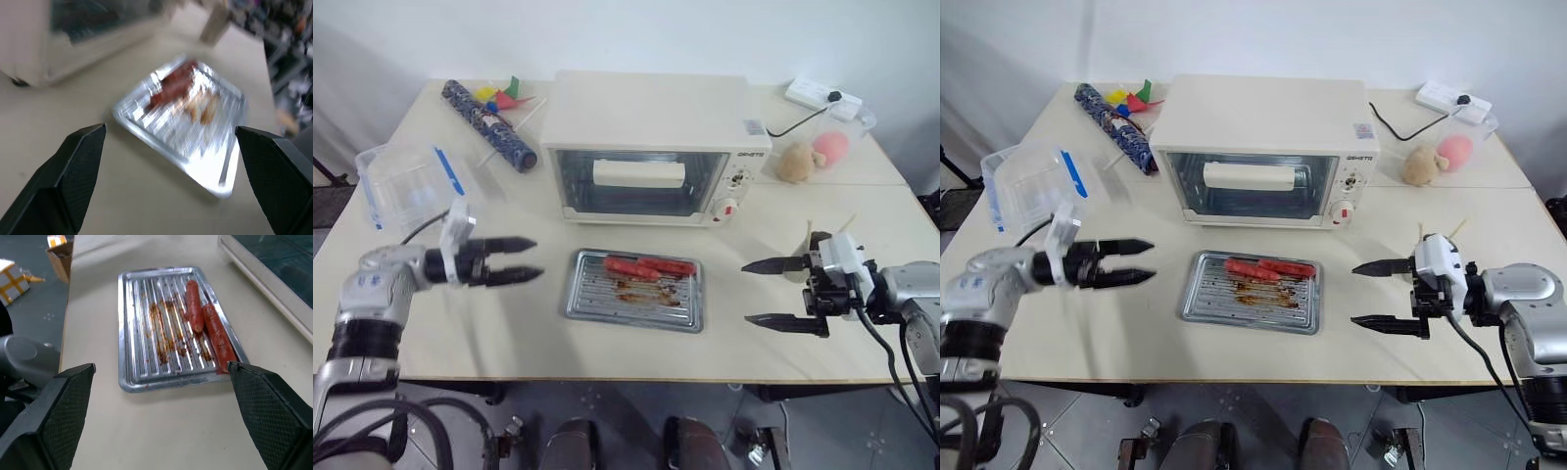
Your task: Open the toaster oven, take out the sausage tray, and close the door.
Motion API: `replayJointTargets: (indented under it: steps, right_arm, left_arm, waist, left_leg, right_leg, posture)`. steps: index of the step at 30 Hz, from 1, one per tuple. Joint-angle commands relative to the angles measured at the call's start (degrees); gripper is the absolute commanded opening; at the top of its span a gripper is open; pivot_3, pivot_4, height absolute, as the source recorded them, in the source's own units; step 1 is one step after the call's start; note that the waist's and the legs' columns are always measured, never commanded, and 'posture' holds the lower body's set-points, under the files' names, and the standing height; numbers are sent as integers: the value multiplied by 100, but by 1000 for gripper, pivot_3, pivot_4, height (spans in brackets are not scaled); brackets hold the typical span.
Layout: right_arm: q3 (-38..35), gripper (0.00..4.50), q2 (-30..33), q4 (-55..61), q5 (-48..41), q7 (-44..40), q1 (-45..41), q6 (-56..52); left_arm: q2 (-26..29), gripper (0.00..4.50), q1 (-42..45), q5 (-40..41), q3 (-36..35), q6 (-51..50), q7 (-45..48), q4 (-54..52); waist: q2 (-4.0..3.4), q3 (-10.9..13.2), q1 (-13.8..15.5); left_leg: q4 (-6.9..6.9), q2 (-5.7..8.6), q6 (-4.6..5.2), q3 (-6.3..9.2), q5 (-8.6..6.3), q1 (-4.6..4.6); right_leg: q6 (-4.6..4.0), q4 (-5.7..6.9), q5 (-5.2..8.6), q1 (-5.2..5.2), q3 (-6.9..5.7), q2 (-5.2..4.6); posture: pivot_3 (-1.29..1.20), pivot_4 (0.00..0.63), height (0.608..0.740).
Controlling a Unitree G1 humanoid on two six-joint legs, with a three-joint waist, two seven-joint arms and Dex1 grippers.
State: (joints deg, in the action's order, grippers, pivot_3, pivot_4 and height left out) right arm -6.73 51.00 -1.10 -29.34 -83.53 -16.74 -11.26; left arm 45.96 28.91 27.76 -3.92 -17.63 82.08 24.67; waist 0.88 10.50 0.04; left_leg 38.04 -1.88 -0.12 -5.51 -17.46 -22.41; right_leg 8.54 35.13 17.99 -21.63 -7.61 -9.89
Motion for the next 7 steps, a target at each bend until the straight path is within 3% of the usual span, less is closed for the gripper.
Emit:
replayJointTargets:
  steps: [1, 7]
  right_arm:
    - [0, 4500, 62, -89, 206, -87, 12, 341]
    - [-86, 4500, 45, -202, 463, 63, 230, 695]
  left_arm:
    - [211, 4480, -239, -135, -115, 680, 502, -151]
    - [286, 4480, -369, -414, -165, 1423, 582, 433]
  waist:
    - [1, 0, 5]
    - [0, 0, 11]
  left_leg:
    - [0, 0, 0, -1, 0, 0]
    - [1, 0, 4, 0, -2, 0]
  right_leg:
    - [0, 1, 0, 0, 0, 0]
    - [0, 2, 0, 0, 1, -1]
  posture:
    - [0, 150, 740]
    - [0, 150, 740]
